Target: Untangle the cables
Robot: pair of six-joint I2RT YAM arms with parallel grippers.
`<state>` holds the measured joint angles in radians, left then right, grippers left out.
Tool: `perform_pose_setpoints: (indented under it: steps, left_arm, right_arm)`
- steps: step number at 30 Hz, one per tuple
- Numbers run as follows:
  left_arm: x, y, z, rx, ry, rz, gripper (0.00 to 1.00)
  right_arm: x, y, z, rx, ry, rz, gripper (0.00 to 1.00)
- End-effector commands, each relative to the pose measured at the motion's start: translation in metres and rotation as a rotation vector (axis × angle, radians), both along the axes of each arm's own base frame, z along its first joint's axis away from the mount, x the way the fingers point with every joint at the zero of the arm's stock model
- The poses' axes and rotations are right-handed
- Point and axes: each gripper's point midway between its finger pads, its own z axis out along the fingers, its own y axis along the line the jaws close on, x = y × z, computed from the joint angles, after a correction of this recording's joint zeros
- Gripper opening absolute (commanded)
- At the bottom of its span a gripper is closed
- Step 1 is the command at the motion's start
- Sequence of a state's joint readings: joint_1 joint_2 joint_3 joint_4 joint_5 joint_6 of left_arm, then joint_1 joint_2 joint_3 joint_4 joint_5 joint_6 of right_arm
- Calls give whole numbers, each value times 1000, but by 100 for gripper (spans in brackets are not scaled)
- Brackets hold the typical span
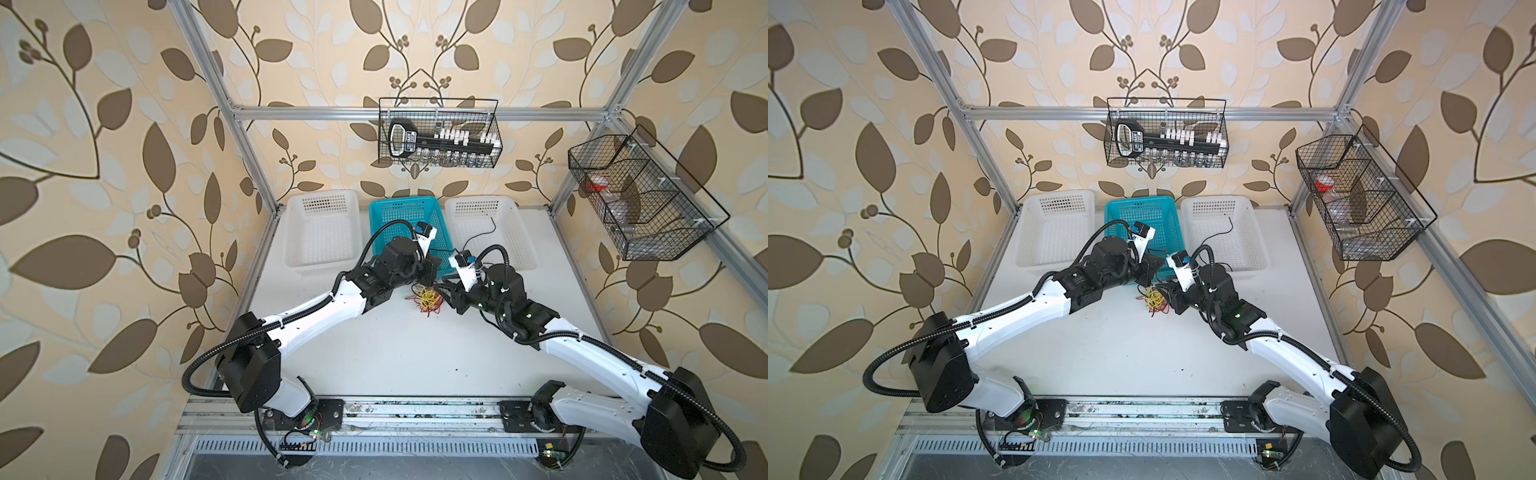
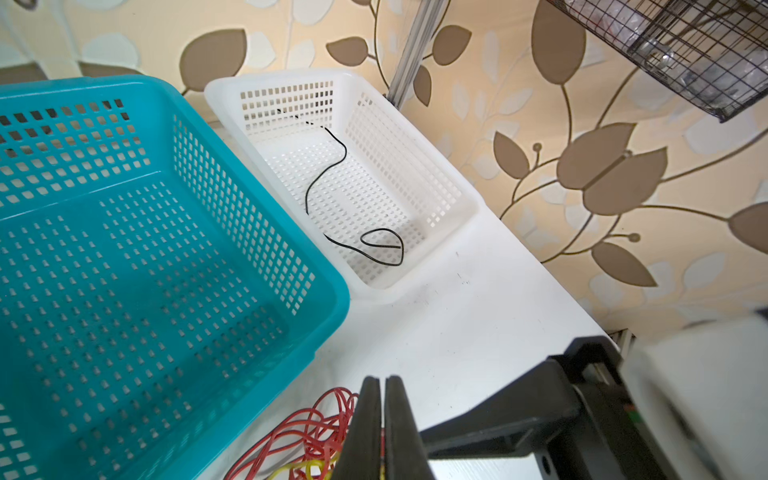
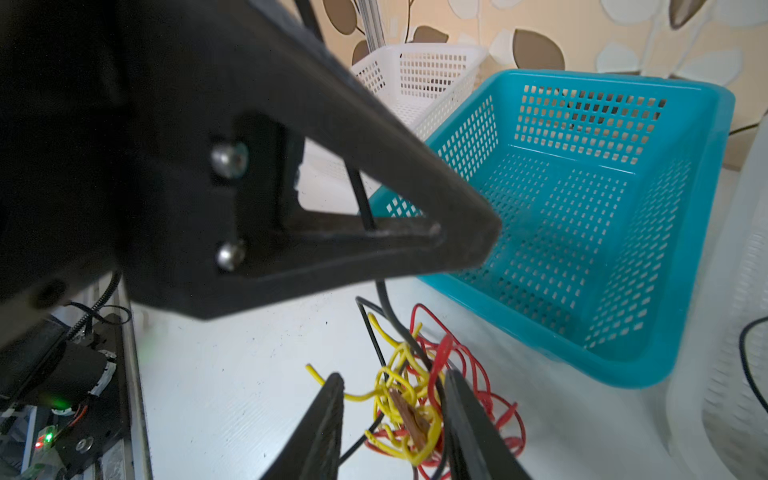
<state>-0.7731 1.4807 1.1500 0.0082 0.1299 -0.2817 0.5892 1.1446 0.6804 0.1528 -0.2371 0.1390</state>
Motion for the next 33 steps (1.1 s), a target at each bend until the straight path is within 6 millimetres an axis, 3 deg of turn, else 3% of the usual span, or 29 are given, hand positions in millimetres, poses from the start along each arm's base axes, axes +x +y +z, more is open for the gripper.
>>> perform_pose_setpoints:
  steps: [1,3,8,14,15,17,18,20,22,25,33]
  left_arm:
    - [-8,-12,19,-68,1,-61,0]
    - [-11,-15,18,-82,8,-82,0]
    - [-15,-15,14,-84,15,-99,0]
    - [-12,-5,-8,-28,36,-49,0]
    - [-12,-2,-12,-17,39,-36,7]
    - [-12,3,-18,-1,43,-17,30]
    - [-13,6,-22,8,45,-12,47]
    - [-14,11,-32,27,50,4,64]
    - [-18,18,-27,27,30,13,84]
    - [-22,26,-33,43,16,18,93]
    - [-38,40,-48,77,-3,-10,97]
  right_arm:
    - [11,13,22,63,-51,9,39]
    - [17,15,19,61,-50,2,34]
    - [21,23,23,87,-52,22,1]
    - [18,19,43,112,-89,14,0]
    - [17,17,45,110,-92,10,0]
    - [16,15,49,107,-93,5,0]
    - [16,14,51,103,-91,1,0]
    - [17,11,54,97,-86,-15,0]
    - [20,6,55,93,-74,-41,0]
    - [24,-1,56,90,-54,-71,0]
    - [29,-12,54,65,-26,-125,0]
